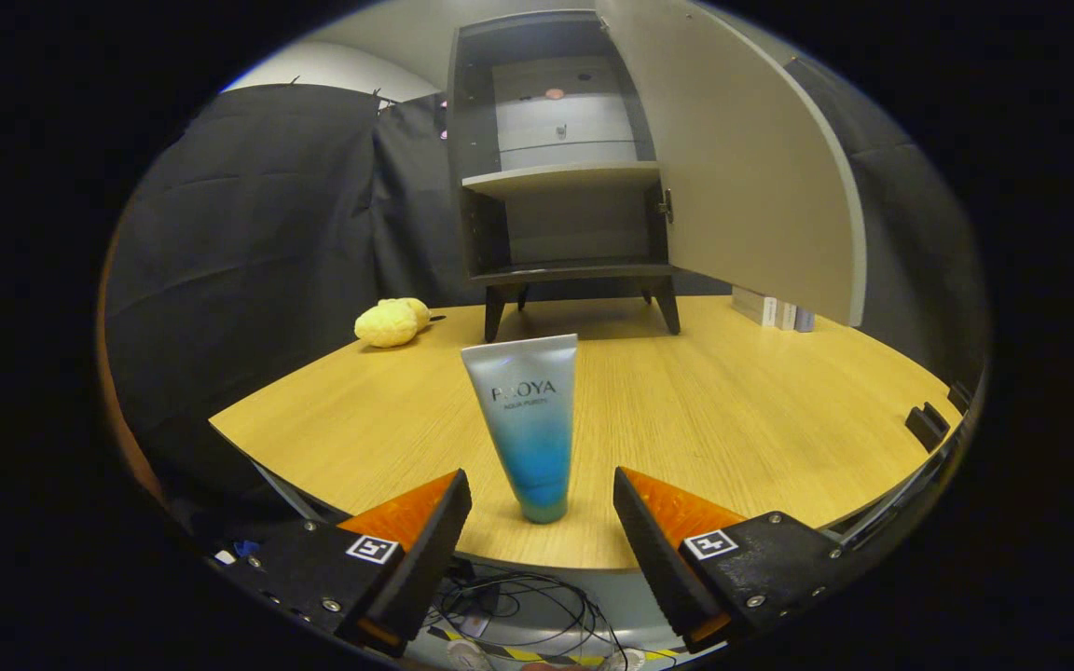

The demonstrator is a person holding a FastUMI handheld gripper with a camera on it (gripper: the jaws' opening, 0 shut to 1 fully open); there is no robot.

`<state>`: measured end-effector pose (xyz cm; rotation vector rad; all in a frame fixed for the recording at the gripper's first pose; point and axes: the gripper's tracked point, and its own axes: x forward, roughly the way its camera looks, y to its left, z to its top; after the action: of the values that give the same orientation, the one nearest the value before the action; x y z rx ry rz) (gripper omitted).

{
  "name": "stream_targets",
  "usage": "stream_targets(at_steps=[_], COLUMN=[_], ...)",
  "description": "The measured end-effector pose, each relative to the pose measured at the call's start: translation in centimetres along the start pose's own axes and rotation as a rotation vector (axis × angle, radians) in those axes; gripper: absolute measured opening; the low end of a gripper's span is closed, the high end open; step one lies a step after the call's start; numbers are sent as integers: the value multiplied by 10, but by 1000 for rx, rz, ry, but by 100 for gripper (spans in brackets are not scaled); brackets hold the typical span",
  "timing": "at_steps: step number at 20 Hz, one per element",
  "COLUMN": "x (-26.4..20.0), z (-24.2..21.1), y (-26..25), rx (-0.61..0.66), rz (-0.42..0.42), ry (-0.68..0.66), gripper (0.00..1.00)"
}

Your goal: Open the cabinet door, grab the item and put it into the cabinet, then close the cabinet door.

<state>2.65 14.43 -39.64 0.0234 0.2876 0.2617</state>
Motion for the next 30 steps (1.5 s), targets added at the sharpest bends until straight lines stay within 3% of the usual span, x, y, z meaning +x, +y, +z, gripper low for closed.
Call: stream_targets(at_steps=[3, 4, 6, 13, 30], x=[17, 19, 32, 16, -2], z=[-4, -4, -7, 47, 278], y=[4, 0, -2, 2, 27], rx=[13, 8, 5, -4, -46], rz=[4, -9, -14, -9, -39], ry=[34, 40, 44, 36, -53], gripper=[91, 70, 46, 44, 44])
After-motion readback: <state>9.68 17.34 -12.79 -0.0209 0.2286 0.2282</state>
